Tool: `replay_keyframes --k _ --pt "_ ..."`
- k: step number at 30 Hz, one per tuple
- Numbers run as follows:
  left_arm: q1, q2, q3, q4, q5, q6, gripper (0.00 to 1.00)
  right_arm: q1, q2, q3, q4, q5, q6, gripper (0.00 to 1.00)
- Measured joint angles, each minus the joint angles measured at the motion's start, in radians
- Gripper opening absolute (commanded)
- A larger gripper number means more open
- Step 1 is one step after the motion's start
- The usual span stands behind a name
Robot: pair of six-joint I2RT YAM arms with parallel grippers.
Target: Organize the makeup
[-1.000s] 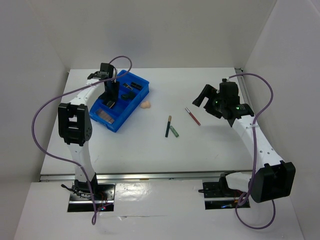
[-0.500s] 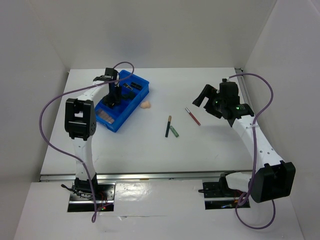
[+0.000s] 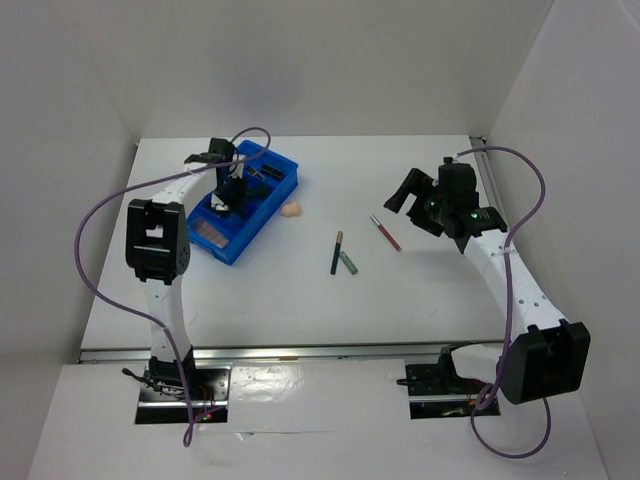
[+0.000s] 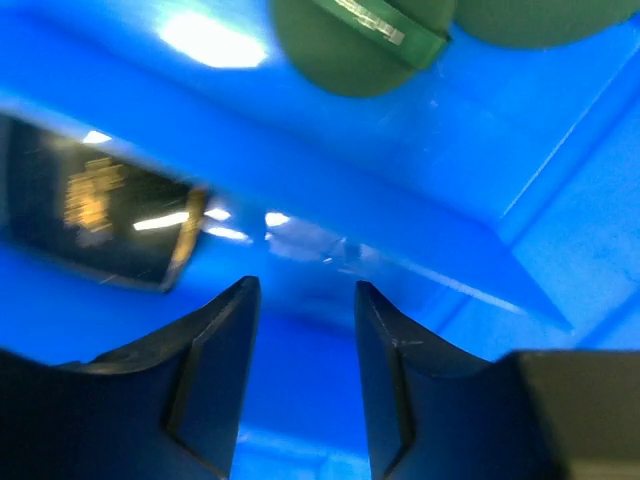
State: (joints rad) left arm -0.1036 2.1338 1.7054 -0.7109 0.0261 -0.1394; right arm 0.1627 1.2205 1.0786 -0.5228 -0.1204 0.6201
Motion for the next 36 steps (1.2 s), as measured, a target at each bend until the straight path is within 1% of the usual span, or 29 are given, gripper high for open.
replay_keyframes --k 4,9,12,16,23,28,33,36 --pt "0.0 -0.061 0.0 0.014 -0.093 -0.031 0.62 0.0 0.0 0.0 0.0 0.0 0.0 1.0" --pt "0.0 -0.106 0.017 0.055 -0.23 -0.073 0.72 0.0 0.0 0.0 0.0 -0.001 0.001 1.0" --pt "0.0 -0.051 0.093 0.049 -0.299 -0.084 0.72 0.0 0.0 0.0 0.002 -0.001 0.003 1.0" --pt "0.0 0.027 0.155 0.047 -0.346 -0.097 0.74 -0.006 0.0 0.0 0.003 0.001 0.003 1.0" --pt "0.002 0.055 0.124 0.053 -0.347 -0.101 0.74 -0.008 0.0 -0.001 0.003 0.003 0.003 1.0" --pt "0.002 0.059 0.078 0.079 -0.311 -0.096 0.74 -0.008 0.0 -0.001 0.005 0.003 0.003 1.0" --pt "0.005 0.083 0.105 0.068 -0.283 -0.072 0.74 -0.008 0.0 -0.003 0.007 0.0 0.003 1.0" --pt "0.007 0.083 0.105 0.068 -0.257 -0.058 0.71 -0.008 0.001 -0.008 0.007 0.0 0.003 1.0"
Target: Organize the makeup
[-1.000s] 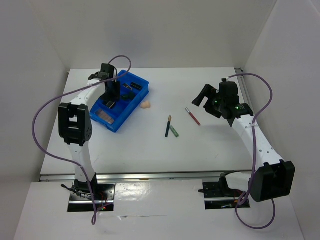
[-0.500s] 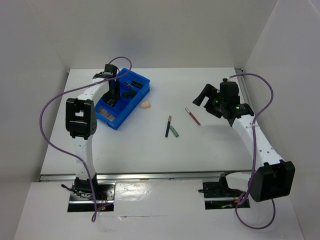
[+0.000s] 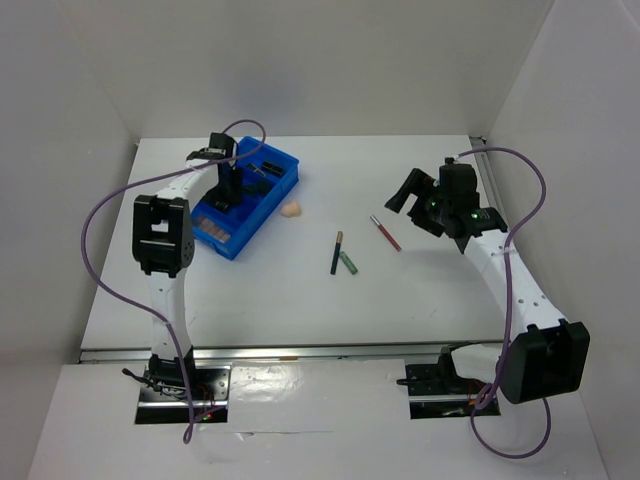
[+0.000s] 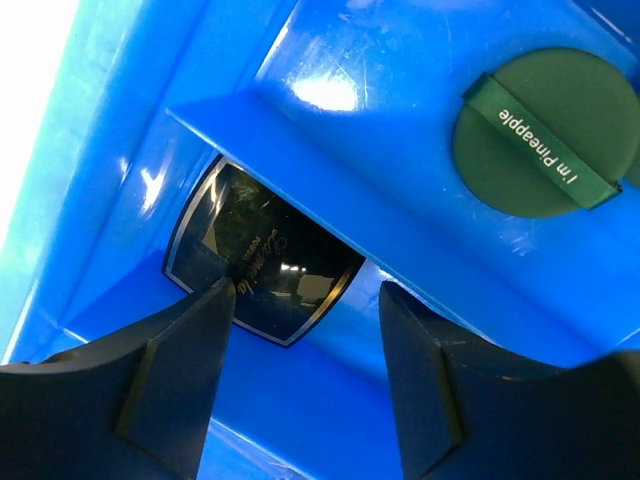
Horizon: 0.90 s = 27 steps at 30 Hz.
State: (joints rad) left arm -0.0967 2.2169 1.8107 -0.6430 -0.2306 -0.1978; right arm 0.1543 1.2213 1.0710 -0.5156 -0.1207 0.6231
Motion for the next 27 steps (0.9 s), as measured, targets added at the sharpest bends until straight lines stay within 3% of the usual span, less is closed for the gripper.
replay_keyframes --k 15,27 --pt "0.009 -0.047 -0.047 0.012 0.236 0.06 0.67 0.0 0.0 -0.002 0.007 -0.008 0.0 1.0" --pt "-0.01 -0.127 -0.122 -0.003 -0.014 -0.078 0.7 0.0 0.0 -0.016 0.015 -0.012 0.001 1.0"
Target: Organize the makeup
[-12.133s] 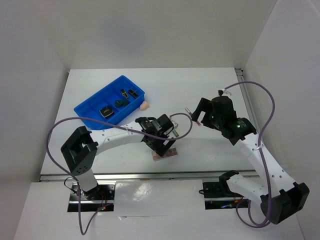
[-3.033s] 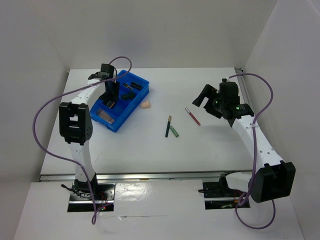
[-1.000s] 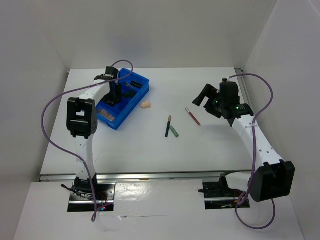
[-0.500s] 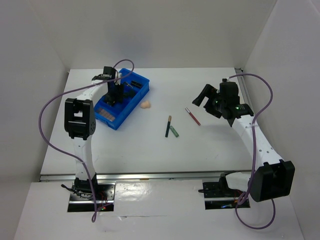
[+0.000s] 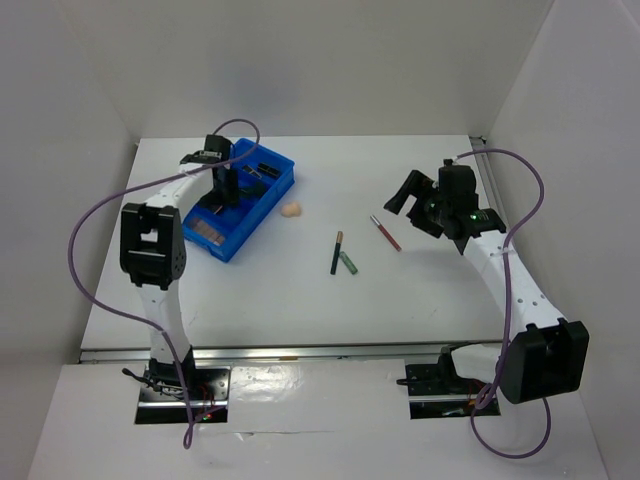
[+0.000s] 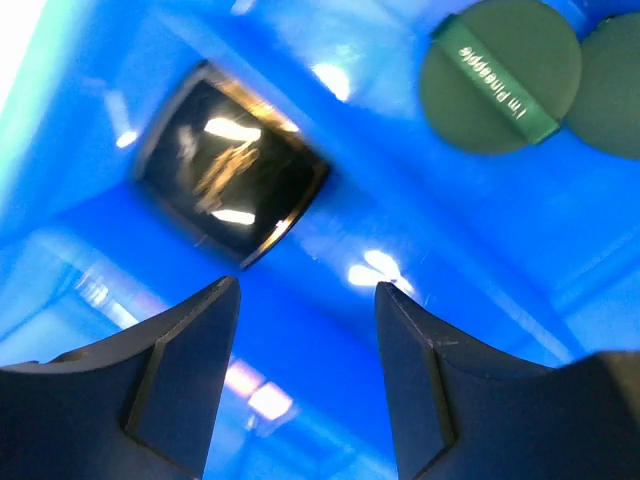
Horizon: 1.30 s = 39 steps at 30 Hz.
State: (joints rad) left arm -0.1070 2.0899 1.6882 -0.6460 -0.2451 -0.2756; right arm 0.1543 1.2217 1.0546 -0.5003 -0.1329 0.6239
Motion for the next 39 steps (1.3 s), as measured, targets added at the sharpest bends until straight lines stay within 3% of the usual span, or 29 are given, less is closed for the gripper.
replay_keyframes --k 10,17,32,39 --pt "0.005 -0.208 -0.016 0.04 -0.013 -0.066 0.67 0.0 0.0 -0.002 0.008 -0.004 0.0 1.0" --pt "0.005 -0.05 0.147 -0.017 -0.074 -0.063 0.69 -0.006 0.0 -0.003 0.016 -0.009 0.0 1.0" --pt "0.023 0.103 0.171 -0.058 -0.102 0.086 0.7 -0.018 0.002 -0.019 0.026 -0.011 -0.002 1.0" --pt "0.03 0.148 0.187 -0.05 -0.104 0.139 0.77 -0.018 0.017 -0.019 0.027 -0.011 -0.005 1.0"
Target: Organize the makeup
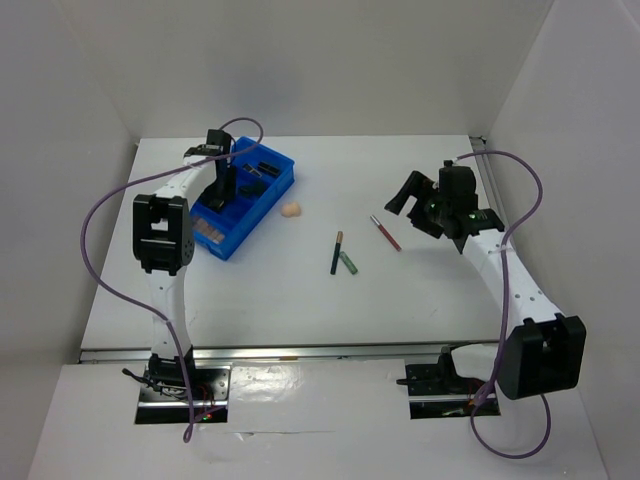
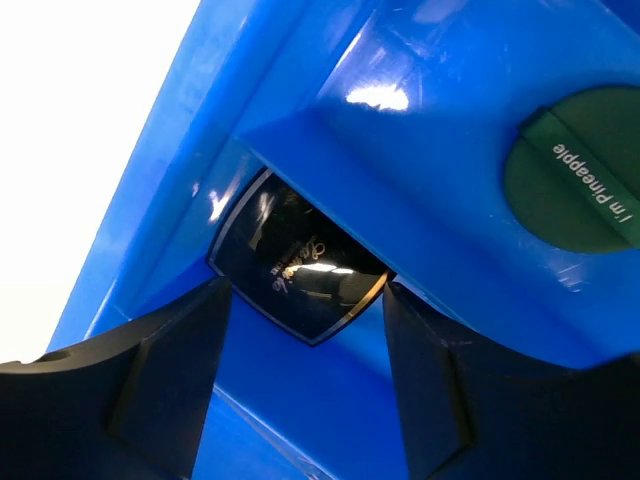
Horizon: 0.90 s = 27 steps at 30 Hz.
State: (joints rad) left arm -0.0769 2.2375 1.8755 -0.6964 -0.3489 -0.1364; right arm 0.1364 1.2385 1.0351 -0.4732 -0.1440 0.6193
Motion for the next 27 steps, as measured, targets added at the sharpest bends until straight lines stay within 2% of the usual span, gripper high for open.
replay_keyframes --k 10,14,17,24,27 --pt "0.0 0.043 0.018 0.044 0.034 0.082 0.78 -0.01 0.027 0.0 0.003 -0.011 0.0 1.0" --pt "0.0 0.053 0.024 0.054 0.05 0.109 0.76 -0.01 0.029 0.0 0.01 -0.013 0.0 1.0" --pt "0.0 0.053 0.02 0.063 0.054 0.119 0.79 -0.01 0.032 0.0 0.012 -0.019 0.0 1.0" --pt "0.008 0.053 0.027 0.046 0.109 0.167 0.79 -0.01 0.047 -0.002 0.017 -0.029 0.0 1.0" --pt "0.016 0.051 0.034 0.032 0.15 0.192 0.76 -0.01 0.047 -0.002 0.017 -0.031 0.0 1.0"
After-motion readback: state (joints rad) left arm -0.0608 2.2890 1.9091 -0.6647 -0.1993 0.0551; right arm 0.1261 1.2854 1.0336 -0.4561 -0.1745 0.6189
